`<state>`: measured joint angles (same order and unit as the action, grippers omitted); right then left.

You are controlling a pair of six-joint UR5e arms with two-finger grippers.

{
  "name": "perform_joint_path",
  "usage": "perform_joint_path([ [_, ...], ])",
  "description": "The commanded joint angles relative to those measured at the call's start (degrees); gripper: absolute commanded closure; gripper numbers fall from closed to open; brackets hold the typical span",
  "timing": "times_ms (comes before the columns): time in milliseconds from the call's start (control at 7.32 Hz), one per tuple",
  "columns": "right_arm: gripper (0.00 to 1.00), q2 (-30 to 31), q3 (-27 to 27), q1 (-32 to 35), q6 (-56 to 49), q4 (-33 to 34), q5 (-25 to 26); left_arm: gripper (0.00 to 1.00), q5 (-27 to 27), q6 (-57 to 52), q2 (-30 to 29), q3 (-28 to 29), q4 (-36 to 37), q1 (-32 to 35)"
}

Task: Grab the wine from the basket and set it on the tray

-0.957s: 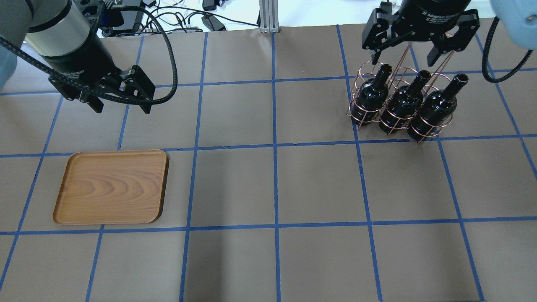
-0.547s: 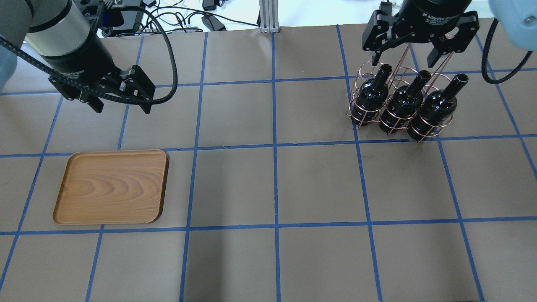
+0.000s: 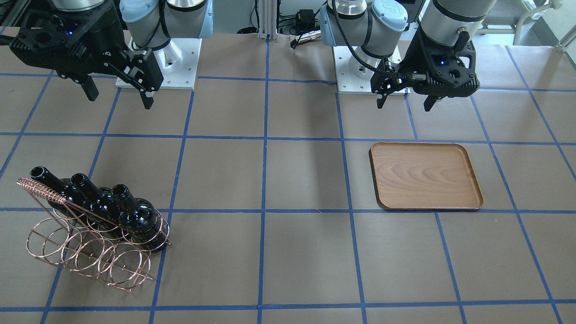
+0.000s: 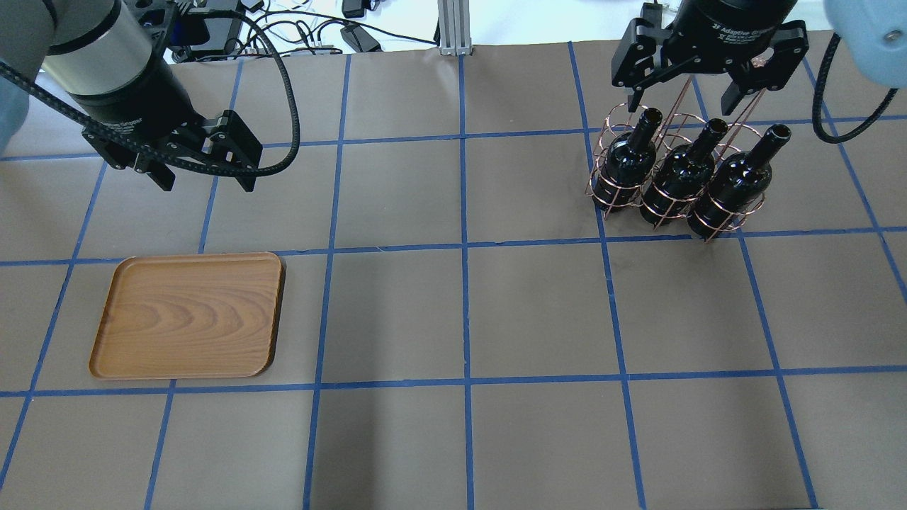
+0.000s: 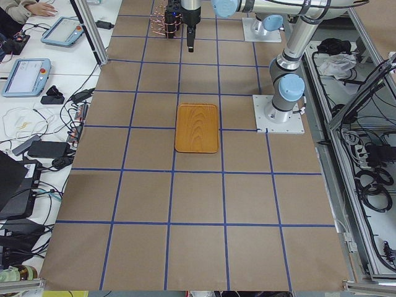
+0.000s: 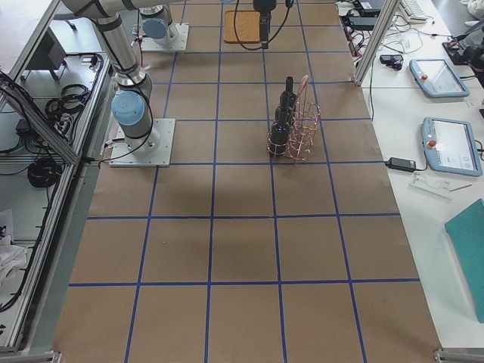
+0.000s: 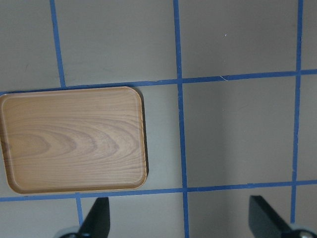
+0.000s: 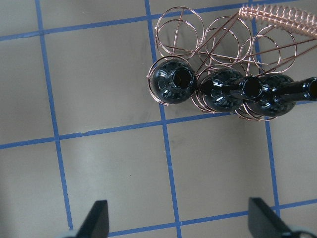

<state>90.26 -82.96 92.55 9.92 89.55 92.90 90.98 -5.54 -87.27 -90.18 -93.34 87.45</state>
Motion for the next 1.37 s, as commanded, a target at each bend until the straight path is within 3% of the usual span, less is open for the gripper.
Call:
perform_joint_path([
  [0, 0.0, 0.0, 0.0, 0.0, 0.0, -0.1, 0.0, 0.0, 0.1, 0.0, 0.0, 0.0, 0.0, 0.0],
  [1230, 0.0, 0.3, -0.8, 0.1, 0.3, 0.2, 0.1, 0.0, 0.0, 0.0, -0.3, 0.0, 0.1, 0.0],
])
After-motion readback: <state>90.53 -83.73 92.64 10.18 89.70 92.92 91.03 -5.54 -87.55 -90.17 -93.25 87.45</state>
